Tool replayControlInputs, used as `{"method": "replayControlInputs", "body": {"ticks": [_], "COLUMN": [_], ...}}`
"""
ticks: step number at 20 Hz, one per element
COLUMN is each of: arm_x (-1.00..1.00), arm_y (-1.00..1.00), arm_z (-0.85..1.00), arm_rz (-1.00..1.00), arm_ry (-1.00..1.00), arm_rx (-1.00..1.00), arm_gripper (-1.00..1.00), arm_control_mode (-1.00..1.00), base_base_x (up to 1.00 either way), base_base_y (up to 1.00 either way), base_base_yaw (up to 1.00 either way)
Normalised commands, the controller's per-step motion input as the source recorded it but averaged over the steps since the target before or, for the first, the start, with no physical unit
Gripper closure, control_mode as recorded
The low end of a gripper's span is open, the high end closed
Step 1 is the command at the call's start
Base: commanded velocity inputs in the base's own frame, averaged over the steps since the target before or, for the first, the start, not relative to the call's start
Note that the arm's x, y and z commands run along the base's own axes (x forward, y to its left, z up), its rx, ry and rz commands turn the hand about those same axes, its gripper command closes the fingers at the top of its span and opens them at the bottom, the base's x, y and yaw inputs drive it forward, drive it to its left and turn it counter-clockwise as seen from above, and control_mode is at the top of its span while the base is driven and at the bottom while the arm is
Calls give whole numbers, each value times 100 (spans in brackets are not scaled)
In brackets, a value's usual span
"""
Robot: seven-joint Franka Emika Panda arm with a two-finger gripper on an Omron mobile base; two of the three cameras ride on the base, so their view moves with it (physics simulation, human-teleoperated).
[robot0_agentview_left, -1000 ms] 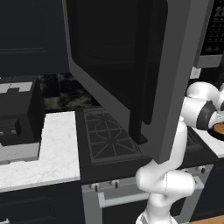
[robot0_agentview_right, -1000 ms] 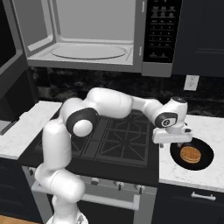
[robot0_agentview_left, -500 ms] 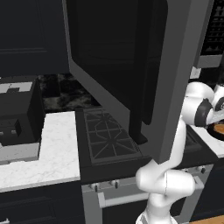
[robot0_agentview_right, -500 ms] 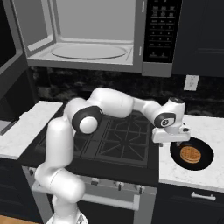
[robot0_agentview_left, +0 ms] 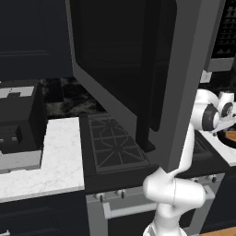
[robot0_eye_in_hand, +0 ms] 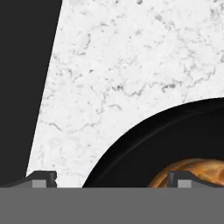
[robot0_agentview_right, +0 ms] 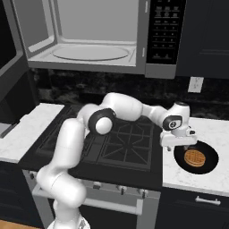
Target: Open the microwave, place the bowl with waffle inside the microwave, then close the microwave door and turn it on.
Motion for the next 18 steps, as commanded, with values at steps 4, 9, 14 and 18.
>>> {"method": "replayControlInputs", "body": {"ticks": [4,9,14,18], "arm_x": [16,-4,-50,-44], "arm_y": [-52,-36,-15,-19], "arm_z": [-27,-33,-33,-26], "arm_rz": [0,0,0,0], "arm_ry": [5,0,-11,-4], "arm_rx": [0,3,11,3], "arm_gripper": [-100,100,100,100], "arm_control_mode": [-100,-100,-100,-100], "base_base_x": [0,0,0,0], "base_base_y": [0,0,0,0], "base_base_yaw": [0,0,0,0]}}
